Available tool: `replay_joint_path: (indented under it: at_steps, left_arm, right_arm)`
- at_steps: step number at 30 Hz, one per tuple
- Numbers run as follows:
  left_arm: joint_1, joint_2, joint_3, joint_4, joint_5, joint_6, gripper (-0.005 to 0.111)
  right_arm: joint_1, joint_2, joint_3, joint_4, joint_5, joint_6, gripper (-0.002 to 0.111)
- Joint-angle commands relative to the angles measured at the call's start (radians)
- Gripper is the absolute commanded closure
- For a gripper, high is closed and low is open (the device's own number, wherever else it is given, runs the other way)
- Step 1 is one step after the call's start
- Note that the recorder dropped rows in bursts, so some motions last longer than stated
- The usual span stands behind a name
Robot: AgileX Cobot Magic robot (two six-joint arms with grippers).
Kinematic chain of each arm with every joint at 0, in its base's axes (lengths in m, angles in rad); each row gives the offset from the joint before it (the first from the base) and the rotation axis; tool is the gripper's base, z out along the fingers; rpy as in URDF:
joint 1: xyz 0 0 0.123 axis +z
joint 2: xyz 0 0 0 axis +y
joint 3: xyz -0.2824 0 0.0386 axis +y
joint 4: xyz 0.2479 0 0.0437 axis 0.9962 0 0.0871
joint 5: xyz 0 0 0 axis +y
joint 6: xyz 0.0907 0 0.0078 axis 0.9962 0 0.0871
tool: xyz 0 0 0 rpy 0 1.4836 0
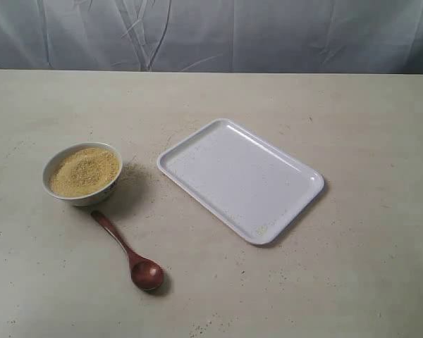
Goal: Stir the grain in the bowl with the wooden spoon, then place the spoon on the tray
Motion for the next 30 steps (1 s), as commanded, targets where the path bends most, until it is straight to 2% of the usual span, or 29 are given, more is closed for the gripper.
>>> replay_joint_path:
  at_steps: [1, 6, 13, 19, 24, 28, 30]
  left_arm:
    - [-0.005, -0.005, 0.002, 0.0, -0.005, 0.0, 0.107]
    - [-0.005, -0.005, 0.002, 0.005, -0.007, 0.0, 0.107]
    - [-0.005, -0.005, 0.002, -0.019, -0.117, 0.0, 0.107]
    - [-0.005, -0.005, 0.002, -0.019, -0.406, -0.003, 0.107]
    - [-0.005, -0.005, 0.002, -0.019, -0.609, -0.072, 0.107]
    - [-0.005, -0.005, 0.002, -0.046, -0.862, -0.108, 0.107]
    - [-0.005, -0.005, 0.002, -0.048, -0.922, -0.108, 0.107]
  right_arm:
    - [-0.001, -0.006, 0.003, -0.001, -0.008, -0.002, 0.108]
    - [-0.001, -0.006, 0.003, -0.001, -0.008, -0.002, 0.108]
    - [-0.001, -0.006, 0.003, -0.001, -0.008, -0.002, 0.108]
    - [-0.001, -0.006, 0.003, -0.001, -0.008, -0.002, 0.108]
    - [-0.001, -0.006, 0.003, -0.001, -0.008, -0.002, 0.108]
    - [-0.001, -0.006, 0.003, -0.001, -0.008, -0.002, 0.108]
    - [-0.001, -0.006, 0.003, -0.001, -0.008, -0.002, 0.108]
